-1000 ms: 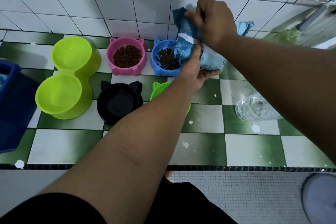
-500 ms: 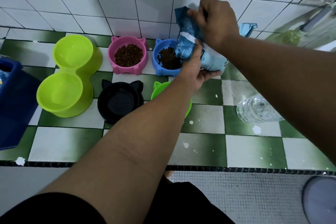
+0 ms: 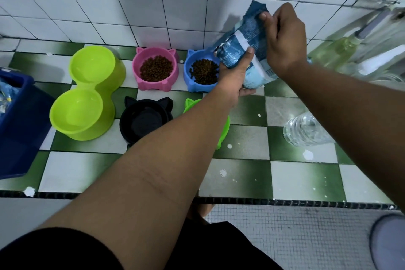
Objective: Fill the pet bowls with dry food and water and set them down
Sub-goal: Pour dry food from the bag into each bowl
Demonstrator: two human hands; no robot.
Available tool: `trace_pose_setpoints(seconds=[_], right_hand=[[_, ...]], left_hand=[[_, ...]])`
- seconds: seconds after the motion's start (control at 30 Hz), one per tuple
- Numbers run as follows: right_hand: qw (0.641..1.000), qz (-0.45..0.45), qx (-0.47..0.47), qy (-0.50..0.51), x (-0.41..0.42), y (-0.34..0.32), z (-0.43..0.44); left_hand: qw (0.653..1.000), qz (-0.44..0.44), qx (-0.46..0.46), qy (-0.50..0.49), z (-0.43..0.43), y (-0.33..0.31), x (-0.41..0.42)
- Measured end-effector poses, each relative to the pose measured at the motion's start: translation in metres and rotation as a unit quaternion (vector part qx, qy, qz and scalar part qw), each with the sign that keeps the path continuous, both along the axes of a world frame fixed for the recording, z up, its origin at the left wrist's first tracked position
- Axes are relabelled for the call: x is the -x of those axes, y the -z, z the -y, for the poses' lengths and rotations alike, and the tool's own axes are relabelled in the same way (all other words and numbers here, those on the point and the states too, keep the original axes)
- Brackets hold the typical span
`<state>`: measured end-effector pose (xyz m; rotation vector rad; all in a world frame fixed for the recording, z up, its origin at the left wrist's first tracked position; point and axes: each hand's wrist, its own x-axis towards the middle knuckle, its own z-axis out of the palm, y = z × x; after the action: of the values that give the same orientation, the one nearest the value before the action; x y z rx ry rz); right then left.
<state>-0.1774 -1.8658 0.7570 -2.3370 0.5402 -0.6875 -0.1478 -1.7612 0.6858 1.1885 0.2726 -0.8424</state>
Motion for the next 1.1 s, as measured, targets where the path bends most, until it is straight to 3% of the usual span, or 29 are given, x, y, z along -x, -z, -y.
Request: trace_pose_setpoints(seconds=[0.57, 1.1], right_hand=[[0.999, 0.052, 0.005, -0.004, 0.027, -0.046, -0.094], [0.990, -0.038, 0.099, -0.089, 0.035, -0.005, -0.219]], left_hand=[[0.998, 0.049, 0.031, 0.001, -0.085, -0.036, 0.022], [0.998, -0.049, 0.035, -0.008, -0.205, 0.003, 0.073]])
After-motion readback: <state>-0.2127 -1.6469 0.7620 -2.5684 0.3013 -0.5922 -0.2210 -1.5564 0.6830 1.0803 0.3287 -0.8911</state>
